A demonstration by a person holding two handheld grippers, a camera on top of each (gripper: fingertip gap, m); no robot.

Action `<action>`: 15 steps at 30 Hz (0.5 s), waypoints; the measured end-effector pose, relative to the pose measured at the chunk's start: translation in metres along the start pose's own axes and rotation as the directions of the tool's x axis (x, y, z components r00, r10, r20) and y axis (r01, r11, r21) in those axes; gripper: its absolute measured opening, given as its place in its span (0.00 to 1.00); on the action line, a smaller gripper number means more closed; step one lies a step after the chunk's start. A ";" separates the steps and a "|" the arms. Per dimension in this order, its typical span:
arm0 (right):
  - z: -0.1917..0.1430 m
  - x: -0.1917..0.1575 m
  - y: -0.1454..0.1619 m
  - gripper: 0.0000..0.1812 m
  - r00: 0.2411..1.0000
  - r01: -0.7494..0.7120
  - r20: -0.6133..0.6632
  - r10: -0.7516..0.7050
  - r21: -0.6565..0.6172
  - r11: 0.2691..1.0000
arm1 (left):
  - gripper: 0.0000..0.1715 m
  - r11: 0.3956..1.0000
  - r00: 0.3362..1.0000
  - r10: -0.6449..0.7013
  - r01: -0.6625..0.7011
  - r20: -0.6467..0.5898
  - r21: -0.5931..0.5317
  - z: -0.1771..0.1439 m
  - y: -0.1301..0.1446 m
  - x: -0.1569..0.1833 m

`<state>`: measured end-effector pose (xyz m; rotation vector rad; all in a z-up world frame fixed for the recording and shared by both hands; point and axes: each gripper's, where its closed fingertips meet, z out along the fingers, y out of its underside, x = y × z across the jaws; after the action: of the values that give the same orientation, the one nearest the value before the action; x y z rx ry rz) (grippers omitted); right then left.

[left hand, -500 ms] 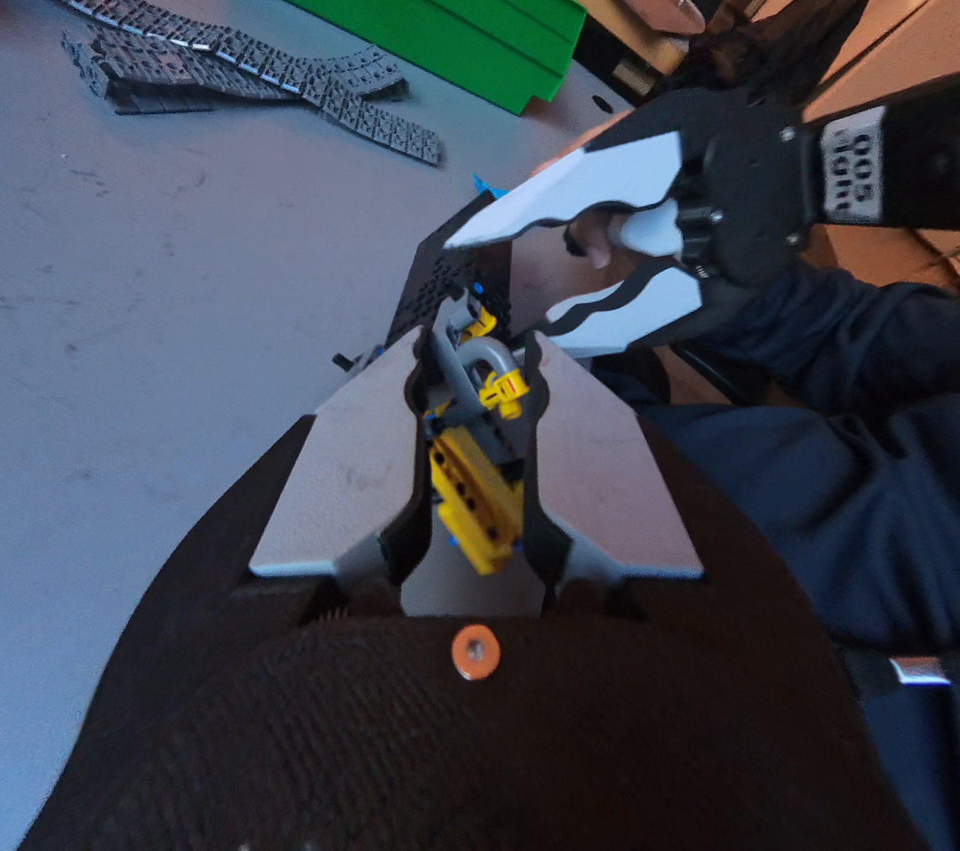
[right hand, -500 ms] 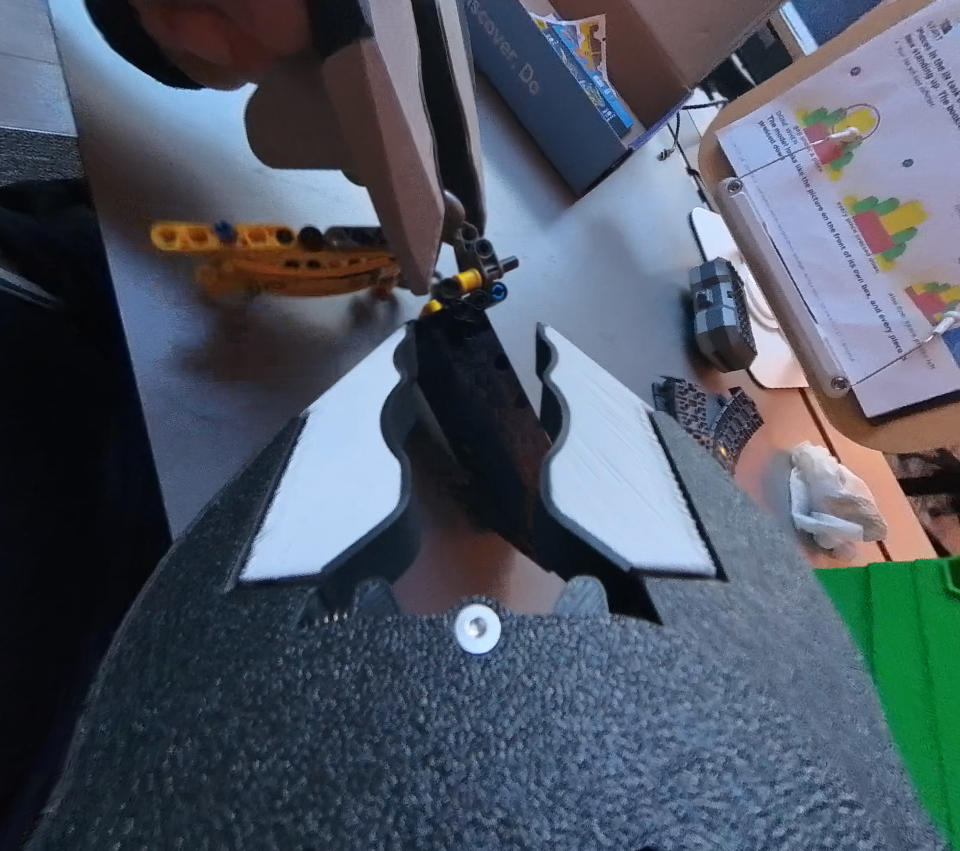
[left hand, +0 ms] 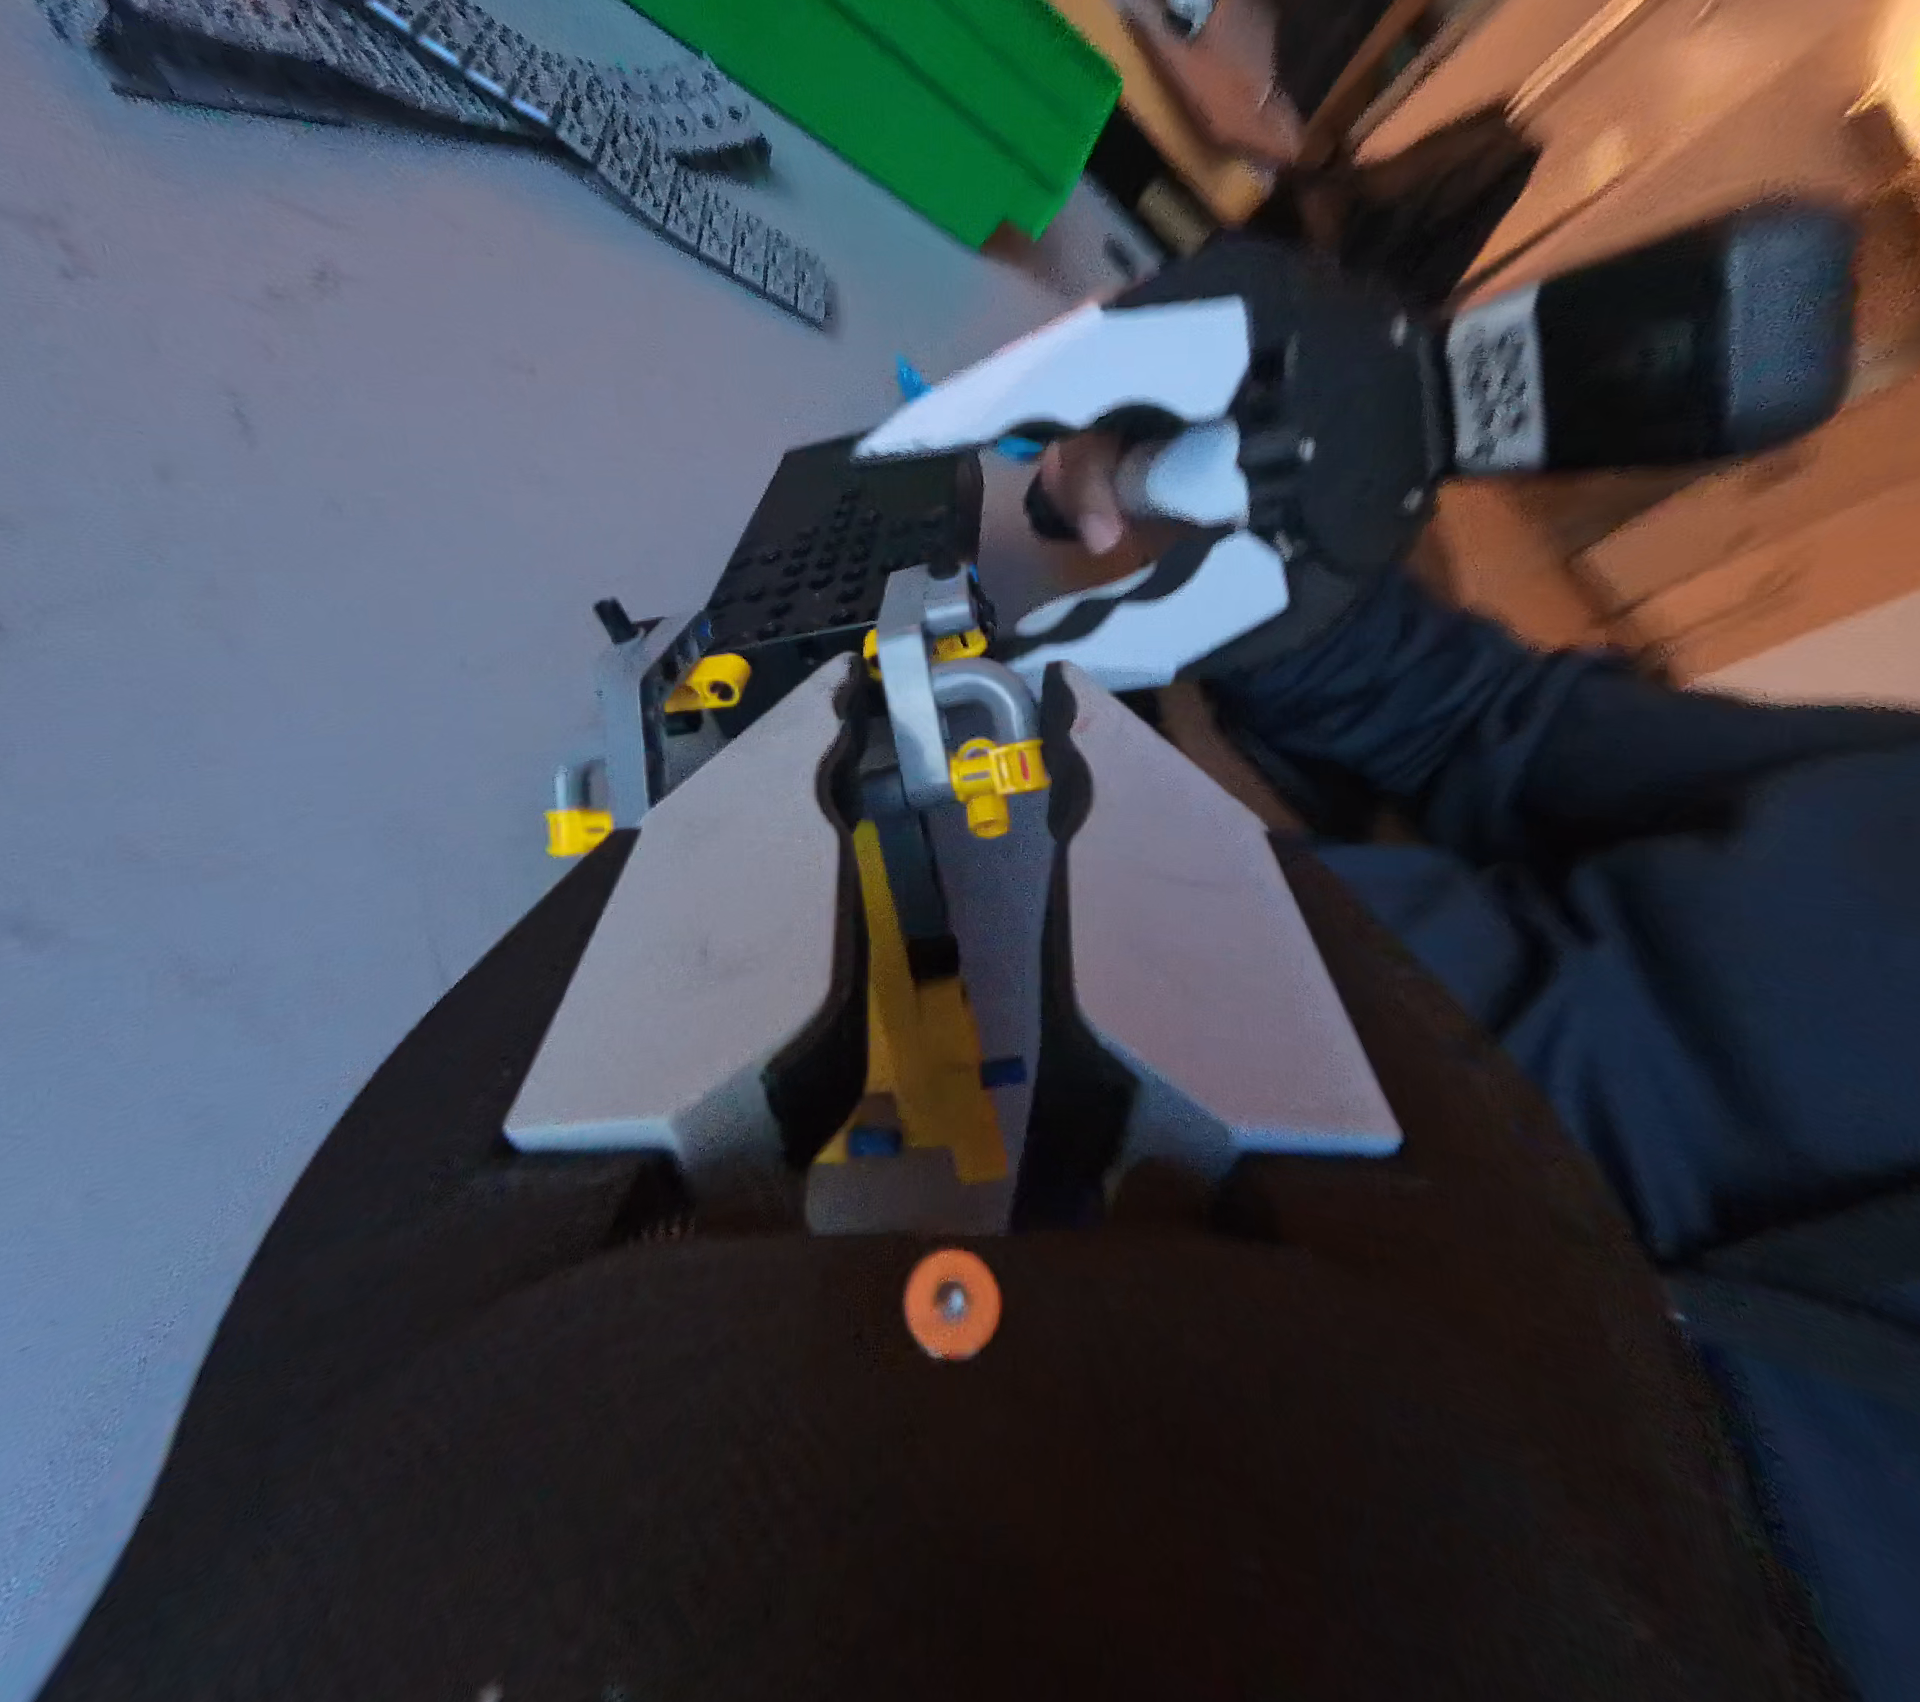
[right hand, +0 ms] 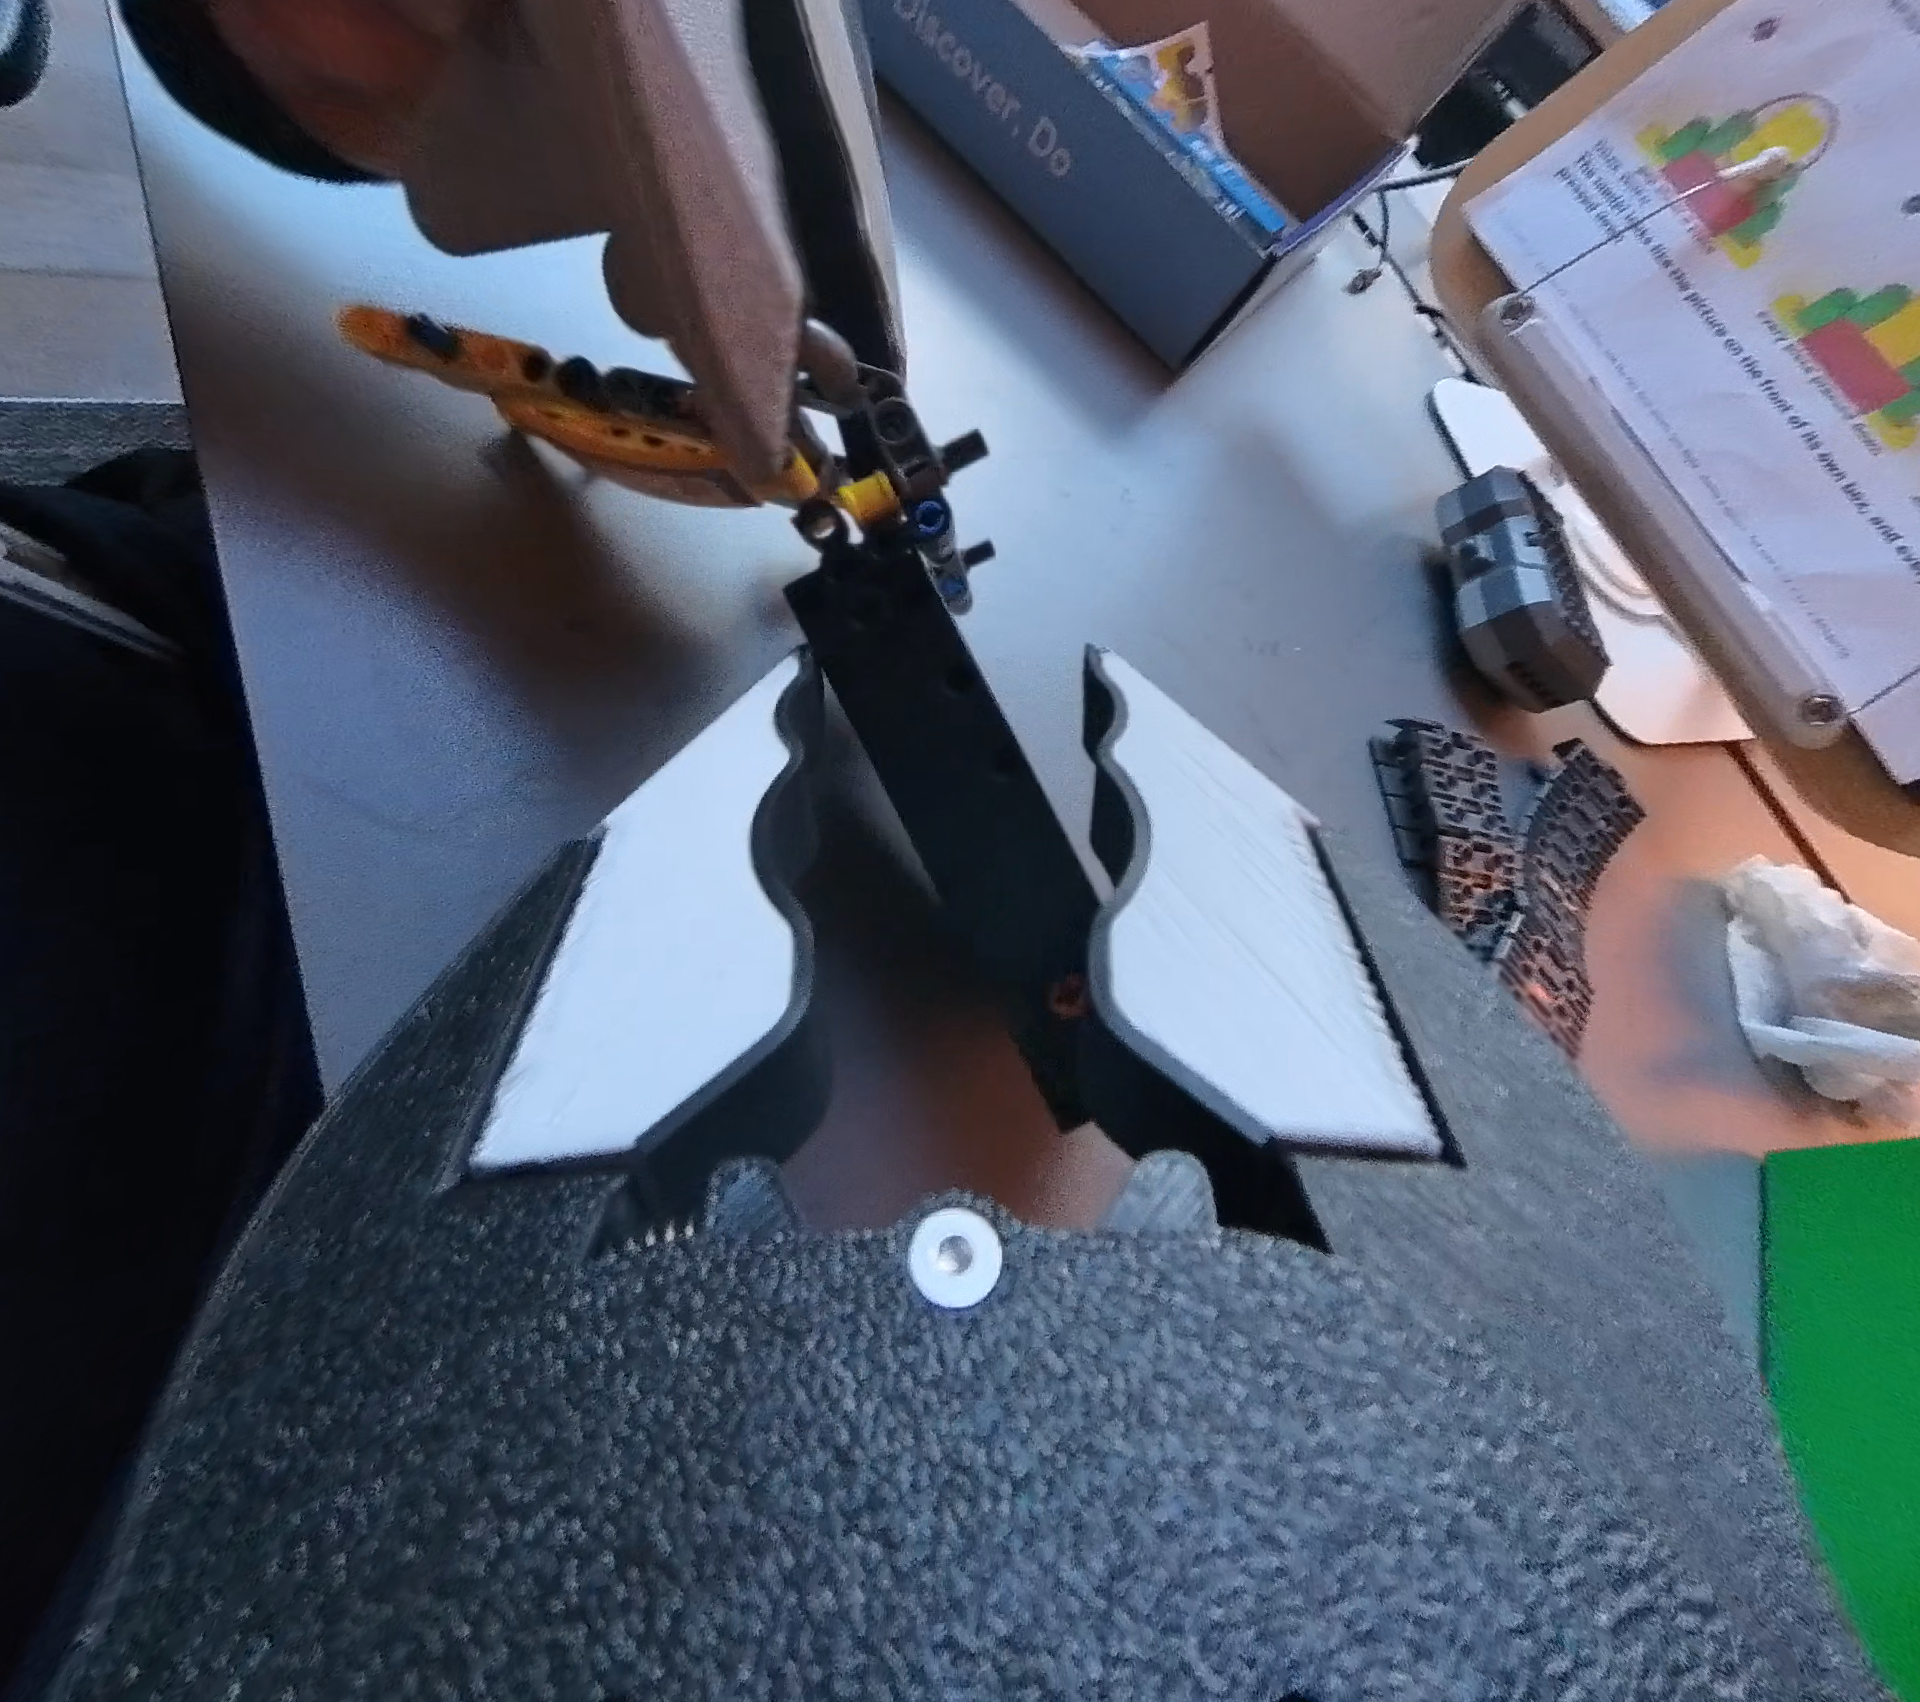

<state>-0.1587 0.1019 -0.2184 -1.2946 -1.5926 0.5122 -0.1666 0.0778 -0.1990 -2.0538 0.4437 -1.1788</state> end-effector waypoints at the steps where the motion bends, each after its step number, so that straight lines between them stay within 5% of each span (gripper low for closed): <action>1: -0.001 -0.001 -0.002 0.25 1.000 0.015 0.000 -0.015 0.011 1.000 | 0.18 0.997 0.998 -0.059 0.061 -0.035 0.039 -0.001 -0.004 -0.002; 6: 0.004 -0.006 0.037 0.23 0.973 0.230 0.060 -0.222 -0.219 0.948 | 0.15 0.982 0.972 -0.166 0.179 -0.168 0.060 -0.003 -0.004 0.004; 7: 0.005 -0.008 0.041 0.15 0.967 0.252 0.086 -0.238 -0.236 0.939 | 0.15 0.990 0.982 -0.125 0.133 -0.139 0.050 -0.003 -0.003 0.001; 10: 0.005 -0.013 0.041 0.14 0.961 0.239 0.189 -0.201 -0.208 0.949 | 0.20 0.994 0.994 0.104 -0.103 0.029 -0.044 -0.010 0.000 -0.010; 15: -0.001 -0.015 0.038 0.13 0.879 0.121 0.475 -0.036 -0.148 0.982 | 0.37 0.878 0.863 0.473 -0.445 0.177 -0.177 -0.026 -0.010 -0.002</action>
<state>-0.1393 0.1011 -0.2547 -1.2878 -2.1268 0.6871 -0.1898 0.0751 -0.1846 -1.9998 0.8679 -0.6450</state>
